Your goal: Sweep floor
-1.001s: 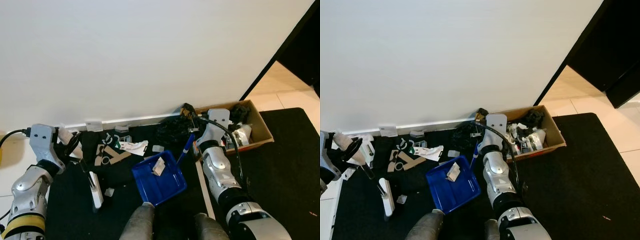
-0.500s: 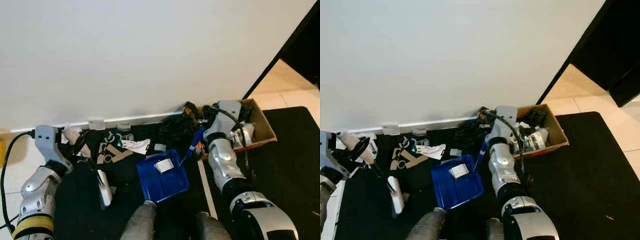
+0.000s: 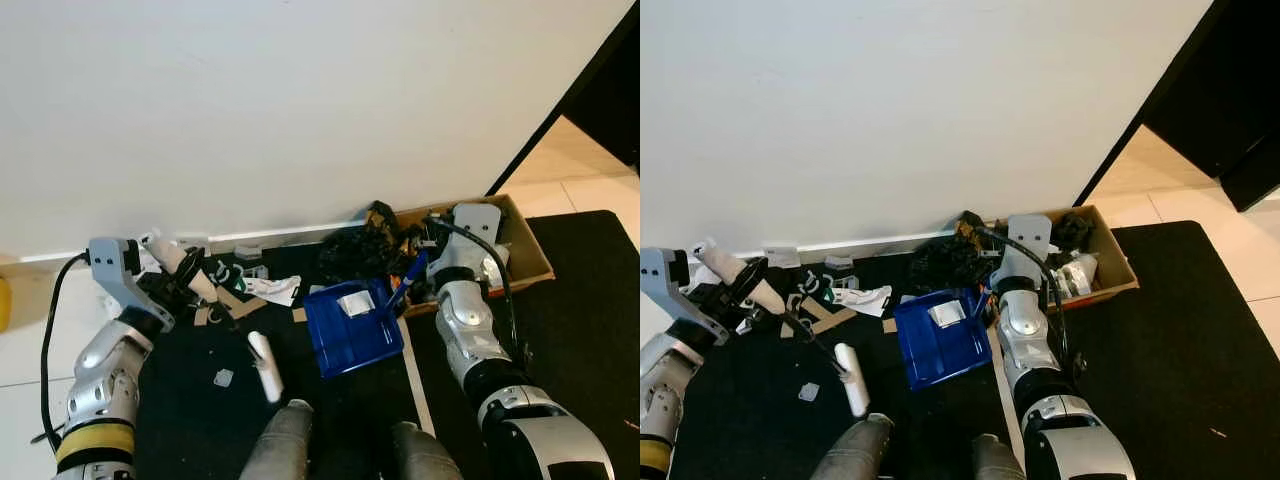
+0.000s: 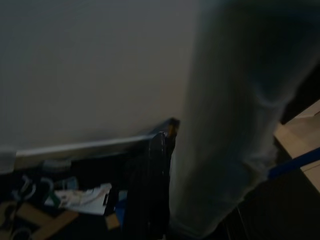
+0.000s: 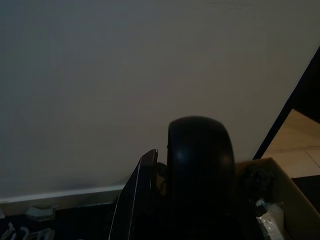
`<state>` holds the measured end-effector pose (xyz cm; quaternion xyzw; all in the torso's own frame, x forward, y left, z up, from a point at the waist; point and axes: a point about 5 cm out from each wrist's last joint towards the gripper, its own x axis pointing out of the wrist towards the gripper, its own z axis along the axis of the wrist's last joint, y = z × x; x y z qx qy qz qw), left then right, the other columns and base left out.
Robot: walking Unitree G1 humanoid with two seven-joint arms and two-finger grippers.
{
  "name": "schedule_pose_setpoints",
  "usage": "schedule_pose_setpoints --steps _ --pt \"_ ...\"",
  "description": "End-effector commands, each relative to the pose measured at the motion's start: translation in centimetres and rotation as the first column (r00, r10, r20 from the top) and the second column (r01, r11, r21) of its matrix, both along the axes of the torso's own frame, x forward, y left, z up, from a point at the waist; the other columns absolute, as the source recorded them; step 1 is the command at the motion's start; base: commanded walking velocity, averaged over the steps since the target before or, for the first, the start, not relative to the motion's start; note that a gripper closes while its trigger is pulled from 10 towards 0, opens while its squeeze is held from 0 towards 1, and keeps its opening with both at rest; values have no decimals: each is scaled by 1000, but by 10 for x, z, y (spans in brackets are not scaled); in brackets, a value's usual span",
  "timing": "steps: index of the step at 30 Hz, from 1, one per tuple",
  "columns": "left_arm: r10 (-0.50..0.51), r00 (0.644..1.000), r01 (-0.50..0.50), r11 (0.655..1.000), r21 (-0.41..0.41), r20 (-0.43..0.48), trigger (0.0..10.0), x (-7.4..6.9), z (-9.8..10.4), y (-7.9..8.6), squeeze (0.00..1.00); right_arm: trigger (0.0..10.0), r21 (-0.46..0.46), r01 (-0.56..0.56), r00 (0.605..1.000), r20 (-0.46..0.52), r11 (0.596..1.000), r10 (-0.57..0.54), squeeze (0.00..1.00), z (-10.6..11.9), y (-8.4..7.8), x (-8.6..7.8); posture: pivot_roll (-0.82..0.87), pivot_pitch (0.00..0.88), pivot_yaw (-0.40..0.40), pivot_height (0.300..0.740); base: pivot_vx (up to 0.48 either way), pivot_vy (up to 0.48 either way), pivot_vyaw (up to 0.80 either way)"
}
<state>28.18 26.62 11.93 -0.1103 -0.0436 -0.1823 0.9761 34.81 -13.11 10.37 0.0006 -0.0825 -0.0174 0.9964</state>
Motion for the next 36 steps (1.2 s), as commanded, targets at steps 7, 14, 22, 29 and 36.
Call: schedule_pose_setpoints --steps 7,14,22,29,36 --pt "-61 997 30 894 447 56 10000 -20 46 49 0 10000 1 -25 995 -100 1000 25 0 -28 4 -14 273 272 -39 740 0 0 0" --pt "-23 999 4 842 540 30 10000 -14 48 63 0 10000 -7 -57 993 -106 998 56 0 -32 10 -18 267 283 -42 740 0 0 0" --pt "57 988 15 885 465 -141 10000 -9 -25 44 0 10000 -12 -56 994 -90 998 55 0 -31 8 -20 185 311 -38 740 0 0 0" --pt "3 976 100 882 460 -217 10000 -20 -61 16 0 10000 -21 -17 999 -42 1000 16 0 -23 -7 -18 153 329 -35 740 0 0 0" --pt "83 971 -26 968 248 -226 10000 -26 -65 28 0 10000 -25 12 999 -40 1000 -13 0 -24 -18 -21 164 344 -46 740 0 0 0"
